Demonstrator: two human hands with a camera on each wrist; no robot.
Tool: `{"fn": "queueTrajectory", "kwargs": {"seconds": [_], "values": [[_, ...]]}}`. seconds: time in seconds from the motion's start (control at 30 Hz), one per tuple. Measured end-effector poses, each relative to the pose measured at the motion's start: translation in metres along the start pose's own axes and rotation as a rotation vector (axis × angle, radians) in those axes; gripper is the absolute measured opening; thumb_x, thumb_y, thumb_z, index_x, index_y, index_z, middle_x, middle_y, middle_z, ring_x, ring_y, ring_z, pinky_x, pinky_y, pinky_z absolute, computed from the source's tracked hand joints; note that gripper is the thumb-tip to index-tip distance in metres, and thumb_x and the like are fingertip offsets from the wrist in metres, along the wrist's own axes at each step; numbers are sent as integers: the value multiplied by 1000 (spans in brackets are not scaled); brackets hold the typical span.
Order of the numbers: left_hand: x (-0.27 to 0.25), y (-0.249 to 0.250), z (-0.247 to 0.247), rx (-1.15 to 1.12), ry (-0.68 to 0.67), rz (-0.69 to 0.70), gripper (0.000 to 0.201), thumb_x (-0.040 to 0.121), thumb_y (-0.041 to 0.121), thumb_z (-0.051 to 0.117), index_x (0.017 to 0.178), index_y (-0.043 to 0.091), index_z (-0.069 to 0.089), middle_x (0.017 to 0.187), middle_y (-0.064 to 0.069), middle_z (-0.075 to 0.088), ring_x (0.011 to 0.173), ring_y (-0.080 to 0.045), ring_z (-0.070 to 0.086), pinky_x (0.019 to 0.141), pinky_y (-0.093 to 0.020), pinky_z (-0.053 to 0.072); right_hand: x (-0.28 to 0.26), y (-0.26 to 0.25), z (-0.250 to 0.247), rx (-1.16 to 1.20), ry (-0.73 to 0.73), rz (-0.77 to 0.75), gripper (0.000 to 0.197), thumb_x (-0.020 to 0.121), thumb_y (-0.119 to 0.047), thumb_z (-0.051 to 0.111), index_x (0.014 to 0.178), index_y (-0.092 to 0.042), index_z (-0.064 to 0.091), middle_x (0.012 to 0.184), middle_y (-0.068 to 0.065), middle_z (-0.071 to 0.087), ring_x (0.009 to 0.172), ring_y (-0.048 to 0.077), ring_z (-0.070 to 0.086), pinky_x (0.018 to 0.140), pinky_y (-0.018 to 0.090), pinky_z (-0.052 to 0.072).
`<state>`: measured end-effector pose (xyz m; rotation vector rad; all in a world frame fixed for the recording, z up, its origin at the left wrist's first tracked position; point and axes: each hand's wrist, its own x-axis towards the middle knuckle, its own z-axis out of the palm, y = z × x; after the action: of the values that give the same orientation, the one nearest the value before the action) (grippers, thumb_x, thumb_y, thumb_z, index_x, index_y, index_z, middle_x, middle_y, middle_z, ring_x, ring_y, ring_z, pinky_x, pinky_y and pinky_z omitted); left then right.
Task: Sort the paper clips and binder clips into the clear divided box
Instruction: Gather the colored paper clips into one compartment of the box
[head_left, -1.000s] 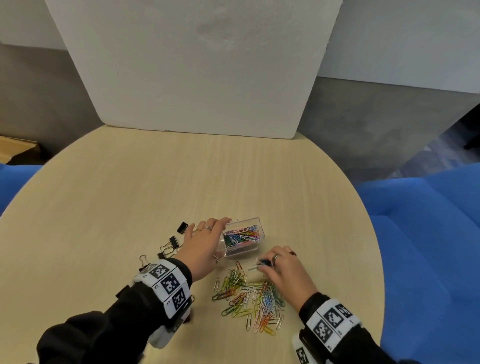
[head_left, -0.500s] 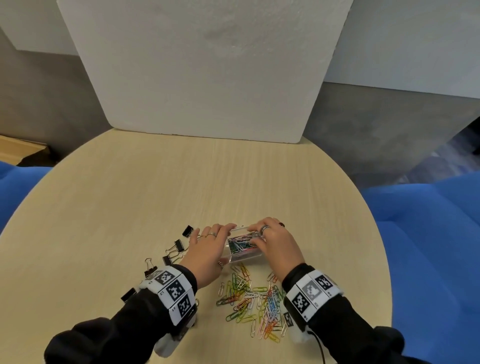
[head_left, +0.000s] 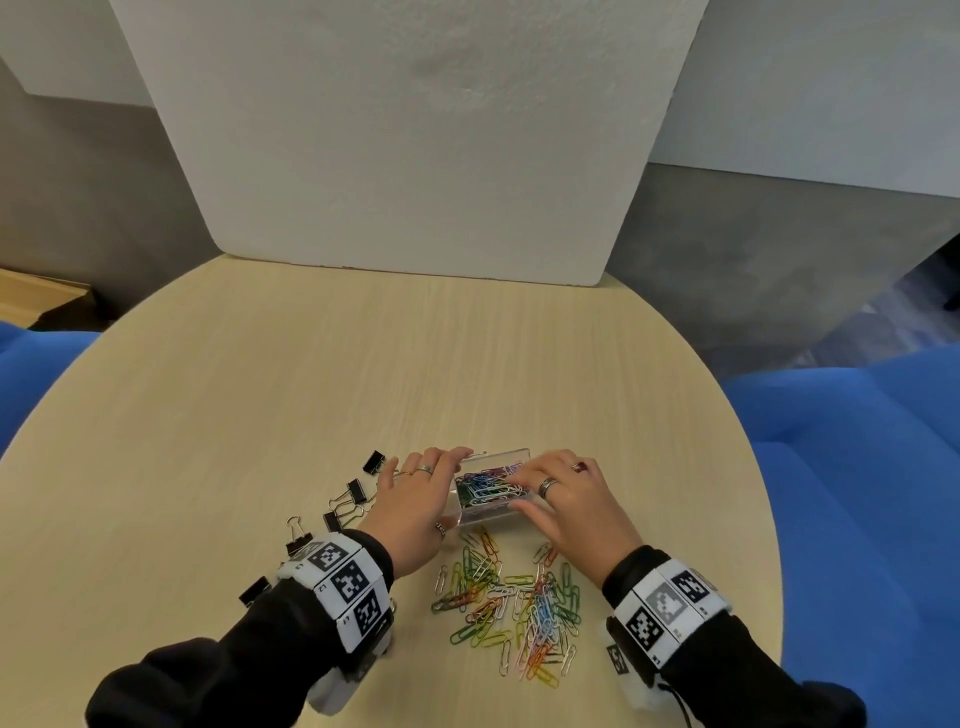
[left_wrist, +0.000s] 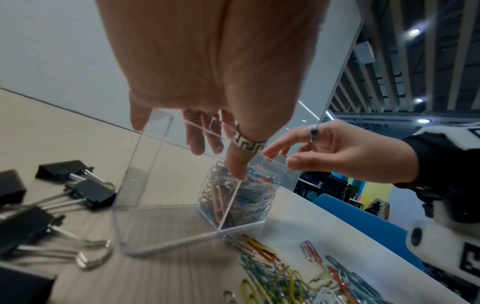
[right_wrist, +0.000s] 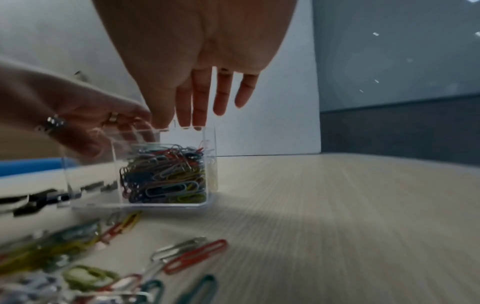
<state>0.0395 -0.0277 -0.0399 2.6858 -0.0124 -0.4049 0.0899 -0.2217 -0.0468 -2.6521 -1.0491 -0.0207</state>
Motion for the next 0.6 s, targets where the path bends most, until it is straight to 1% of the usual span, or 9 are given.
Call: {"fn": "queueTrajectory", "kwargs": {"seconds": [0.1, 0.2, 0.23, 0.3, 0.37, 0.43, 0.5, 0.53, 0.6], "values": [[1, 0, 0, -1, -3, -3, 74, 87, 16, 56, 144, 27, 10, 140, 5, 31, 132, -16, 26, 116, -43, 6, 1, 1, 5, -204, -2, -3, 42, 83, -49, 40, 106, -25, 64, 101, -12, 66, 97, 13, 47, 80, 28, 33], [2, 1, 0, -4, -4, -5, 73, 88, 15, 54, 144, 27, 10, 140, 5, 30, 132, -16, 25, 116, -44, 6, 3, -2, 9, -281, -38, -21, 40, 78, -49, 49, 106, -26, 65, 102, -13, 66, 95, 14, 46, 76, 33, 46], [3, 1, -1, -1, -5, -6, 73, 88, 15, 54, 144, 27, 10, 140, 5, 30, 132, -16, 25, 116, -44, 6, 3, -3, 10, -284, -38, -17, 39, 78, -49, 49, 106, -27, 65, 103, -14, 66, 95, 14, 45, 75, 33, 47], [6, 1, -2, 8, -2, -8, 72, 88, 15, 53, 144, 27, 10, 140, 5, 30, 132, -17, 26, 116, -44, 7, 4, -6, 6, -245, -13, 21, 39, 81, -50, 43, 106, -28, 64, 103, -15, 65, 95, 12, 44, 75, 31, 43], [10, 0, -3, 5, 6, -11, 72, 88, 14, 53, 144, 26, 10, 140, 4, 30, 132, -17, 26, 116, -45, 8, 1, -9, -1, -136, 48, 44, 34, 84, -44, 42, 101, -26, 66, 99, -12, 65, 92, 11, 47, 74, 27, 40], [15, 0, -3, -8, 8, -14, 72, 88, 13, 53, 144, 26, 10, 139, 3, 31, 131, -17, 26, 116, -45, 9, -3, -17, -3, -41, 65, -1, 27, 86, -38, 45, 93, -24, 67, 92, -9, 66, 87, 9, 54, 72, 25, 45], [18, -2, -3, -13, 5, -12, 73, 86, 11, 53, 144, 25, 11, 138, 3, 32, 131, -18, 26, 116, -46, 11, -10, -27, 7, 39, -34, -101, 28, 87, -35, 43, 97, -23, 67, 95, -7, 69, 87, 9, 60, 73, 28, 53], [18, -2, -3, -11, 2, -12, 74, 85, 9, 52, 144, 25, 11, 138, 2, 32, 131, -18, 27, 116, -46, 11, -13, -34, 15, 57, -128, -162, 31, 87, -35, 41, 104, -23, 64, 104, -6, 68, 92, 11, 62, 76, 30, 55], [19, -3, -2, 3, 4, -9, 76, 82, 6, 51, 144, 25, 11, 137, 3, 31, 130, -19, 27, 116, -46, 12, -22, -44, 35, -11, -328, -298, 37, 85, -37, 39, 117, -27, 55, 120, -9, 61, 108, 12, 59, 81, 26, 53]]}}
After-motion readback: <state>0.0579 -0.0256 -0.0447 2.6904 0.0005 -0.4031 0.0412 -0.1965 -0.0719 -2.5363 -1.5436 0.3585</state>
